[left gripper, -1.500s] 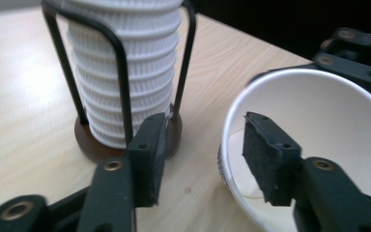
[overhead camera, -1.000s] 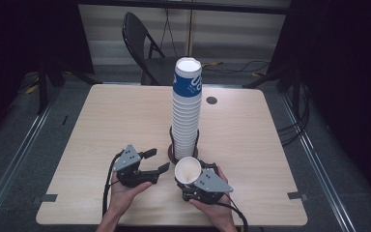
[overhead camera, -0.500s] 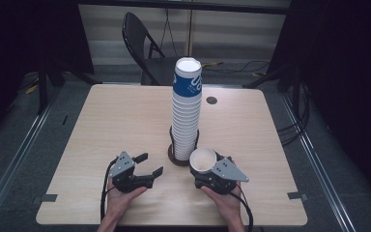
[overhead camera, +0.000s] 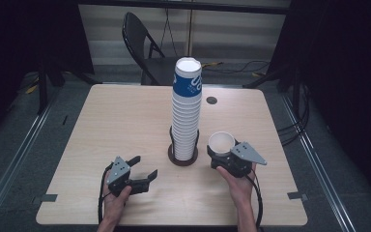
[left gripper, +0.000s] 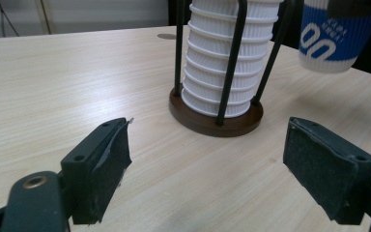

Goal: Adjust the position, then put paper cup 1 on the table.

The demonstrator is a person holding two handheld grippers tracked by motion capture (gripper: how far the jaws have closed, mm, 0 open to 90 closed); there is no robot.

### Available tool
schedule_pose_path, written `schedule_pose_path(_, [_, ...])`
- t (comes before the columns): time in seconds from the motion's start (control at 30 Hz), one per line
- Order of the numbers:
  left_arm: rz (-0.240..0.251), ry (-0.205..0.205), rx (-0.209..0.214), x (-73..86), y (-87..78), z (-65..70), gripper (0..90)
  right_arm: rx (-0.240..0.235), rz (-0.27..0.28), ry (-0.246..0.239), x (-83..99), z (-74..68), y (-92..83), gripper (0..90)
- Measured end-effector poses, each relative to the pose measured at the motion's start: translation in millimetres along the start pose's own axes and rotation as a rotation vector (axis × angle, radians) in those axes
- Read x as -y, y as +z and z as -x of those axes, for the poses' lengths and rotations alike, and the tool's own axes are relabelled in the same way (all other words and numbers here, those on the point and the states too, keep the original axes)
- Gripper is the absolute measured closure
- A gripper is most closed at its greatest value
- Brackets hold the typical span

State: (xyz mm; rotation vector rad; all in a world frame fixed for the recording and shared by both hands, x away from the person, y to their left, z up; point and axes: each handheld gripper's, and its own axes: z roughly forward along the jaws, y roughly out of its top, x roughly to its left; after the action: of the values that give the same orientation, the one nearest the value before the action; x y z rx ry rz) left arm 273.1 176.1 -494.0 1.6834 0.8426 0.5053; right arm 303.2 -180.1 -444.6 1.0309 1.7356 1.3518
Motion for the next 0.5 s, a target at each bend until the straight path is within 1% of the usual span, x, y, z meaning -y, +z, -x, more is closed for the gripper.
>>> schedule_pose_path(0.03, [-0.002, -0.001, -0.002, 0.8, -0.2, 0.0, 15.6, 0.006, 0.006, 0.007, -1.2, 4.9, 0.9, 17.4])
schedule_pose_path(0.07, [0.005, -0.008, -0.01, 1.0, -0.4, 0.5, 15.8, 0.013, 0.004, 0.01, -1.7, 7.6, 1.6, 17.4])
schedule_pose_path(0.1, [0.013, -0.005, -0.013, 1.2, -0.8, 0.5, 15.8, 0.024, 0.001, 0.017, -2.2, 11.4, 2.8, 17.4])
schedule_pose_path(0.17, [0.017, -0.006, -0.014, 1.4, -1.0, 0.8, 15.8, 0.03, -0.001, 0.026, -2.7, 18.2, 5.6, 17.4])
schedule_pose_path(0.2, [0.017, 0.001, -0.007, 1.4, -1.2, 0.8, 15.9, 0.037, -0.002, 0.033, -2.8, 22.4, 7.8, 17.4])
schedule_pose_path(0.23, [0.021, 0.019, -0.012, 1.6, -1.9, 1.7, 15.9, 0.04, -0.003, 0.037, -2.9, 24.8, 9.4, 17.4])
schedule_pose_path(0.27, [0.025, 0.023, -0.024, 1.9, -2.2, 3.0, 15.7, 0.045, -0.002, 0.047, -3.0, 27.9, 12.0, 17.4])
schedule_pose_path(0.3, [0.03, 0.038, -0.044, 2.0, -2.6, 4.5, 15.5, 0.049, 0.001, 0.047, -2.9, 29.8, 13.7, 17.3])
schedule_pose_path(0.43, [0.049, 0.038, -0.057, 3.0, -4.4, 5.5, 15.5, 0.049, -0.017, 0.094, 3.9, 40.4, 24.5, 17.3])
schedule_pose_path(0.5, [0.071, 0.041, -0.057, 4.1, -5.9, 6.0, 15.6, 0.057, -0.029, 0.097, 7.2, 43.1, 29.0, 17.3])
